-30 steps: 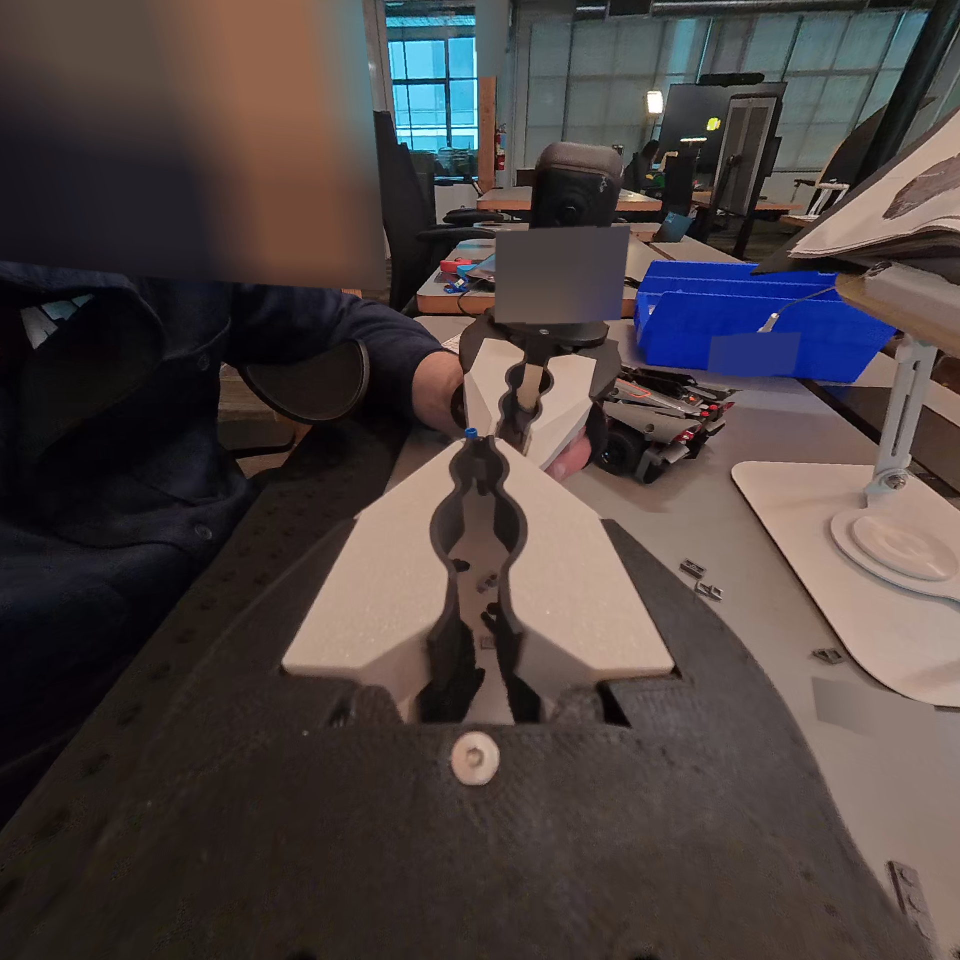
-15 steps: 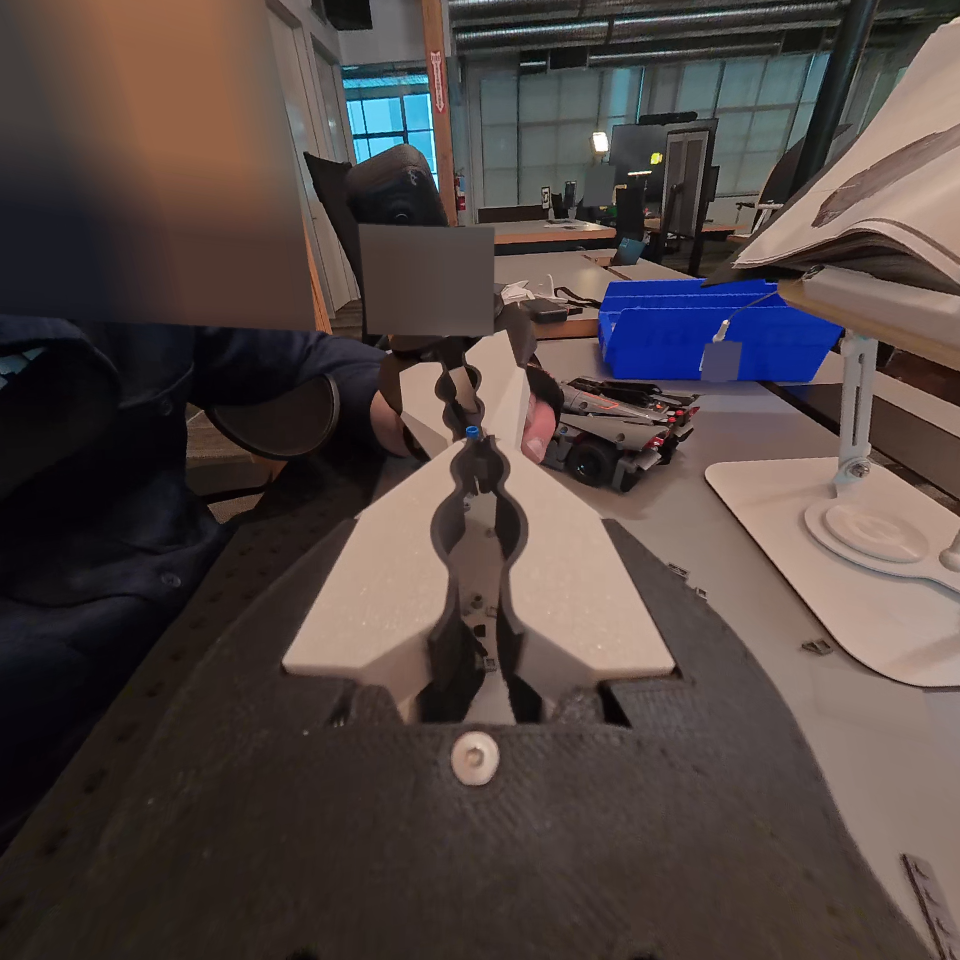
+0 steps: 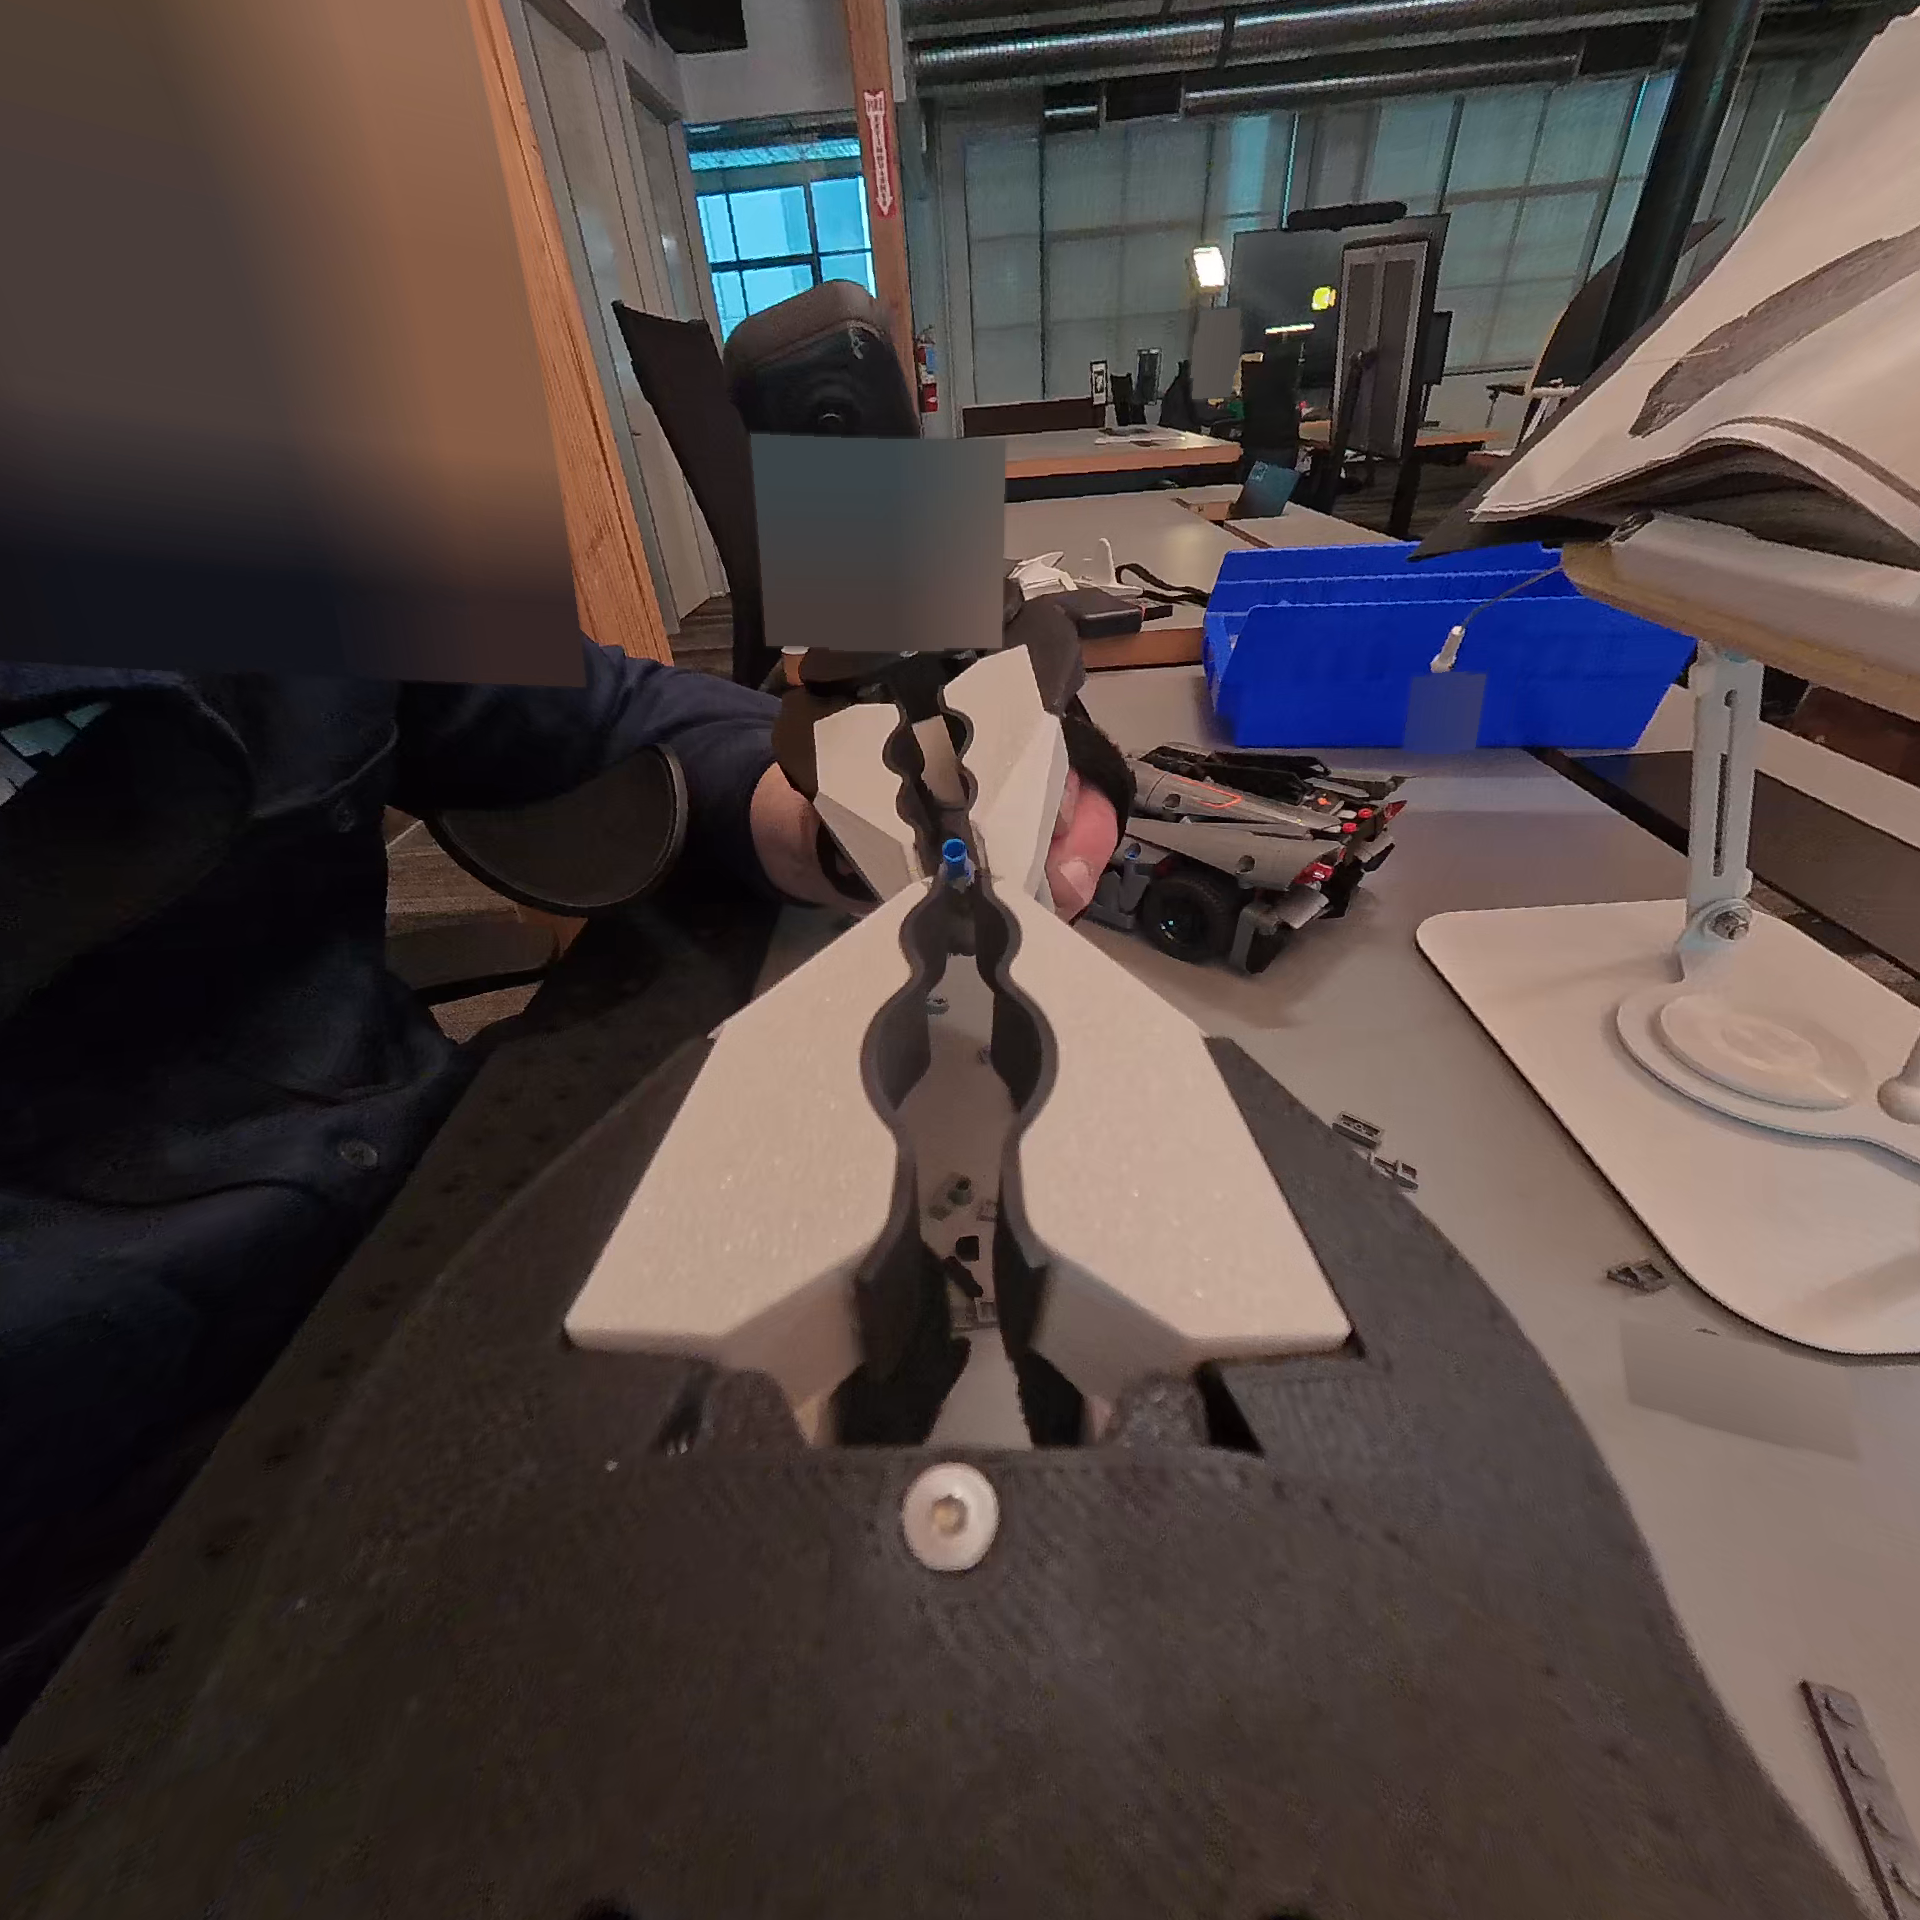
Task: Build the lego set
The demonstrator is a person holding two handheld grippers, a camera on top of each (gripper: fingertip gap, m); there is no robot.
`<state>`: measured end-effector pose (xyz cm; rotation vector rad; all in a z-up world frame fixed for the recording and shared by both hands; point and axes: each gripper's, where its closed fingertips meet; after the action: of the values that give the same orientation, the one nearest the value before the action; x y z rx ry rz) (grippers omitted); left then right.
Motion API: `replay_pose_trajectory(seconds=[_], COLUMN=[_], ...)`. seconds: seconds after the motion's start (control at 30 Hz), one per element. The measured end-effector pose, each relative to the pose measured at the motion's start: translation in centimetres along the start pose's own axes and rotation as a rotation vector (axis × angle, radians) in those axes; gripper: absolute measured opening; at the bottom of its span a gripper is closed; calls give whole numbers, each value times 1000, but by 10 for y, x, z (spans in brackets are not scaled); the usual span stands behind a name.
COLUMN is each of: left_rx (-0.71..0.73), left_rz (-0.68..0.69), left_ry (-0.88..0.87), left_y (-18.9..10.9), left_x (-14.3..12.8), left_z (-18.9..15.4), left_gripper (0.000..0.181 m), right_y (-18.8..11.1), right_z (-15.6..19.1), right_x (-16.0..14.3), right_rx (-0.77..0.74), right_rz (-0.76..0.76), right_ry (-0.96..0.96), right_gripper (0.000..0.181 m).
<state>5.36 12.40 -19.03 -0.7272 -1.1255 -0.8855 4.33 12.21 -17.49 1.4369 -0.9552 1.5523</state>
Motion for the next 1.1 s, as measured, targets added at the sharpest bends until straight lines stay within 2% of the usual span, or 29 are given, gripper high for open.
replay_pose_trajectory(seconds=[0.47,0.57,0.7,0.83,0.93,1.0,1.1], left_rx=[-37,-35,28,130,186,220,254], left_rz=[-5,-6,-12,-11,-11,-5,-1], left_ry=[-67,-81,-97,-152,-172,-173,-190], left_y=[-3,-4,-10,-15,-18,-20,-23], left_x=[0,0,3,-2,-6,-9,-14], left_z=[4,7,28,55,69,76,84], left_gripper=[4,4,4,4,4,4,4], right_y=[1,-2,-22,-63,-87,-90,-85], right_z=[-5,-9,-20,-34,-43,-46,-54], right_x=[-5,-4,6,27,31,28,11], right_rx=[-17,-34,-127,-273,-341,-362,-420], right_rz=[17,5,-22,-117,-155,-134,-5], right_ry=[26,44,24,4,21,21,0], right_gripper=[2,8,14,16,16,16,16])
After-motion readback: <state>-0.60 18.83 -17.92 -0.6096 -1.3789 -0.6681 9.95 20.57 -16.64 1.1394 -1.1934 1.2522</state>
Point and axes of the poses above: each gripper's, where its closed fingertips meet, y out along the fingers, x out of its top, z = x × y across the jaws, and after that the axes turned 14 degrees about x, right-handed
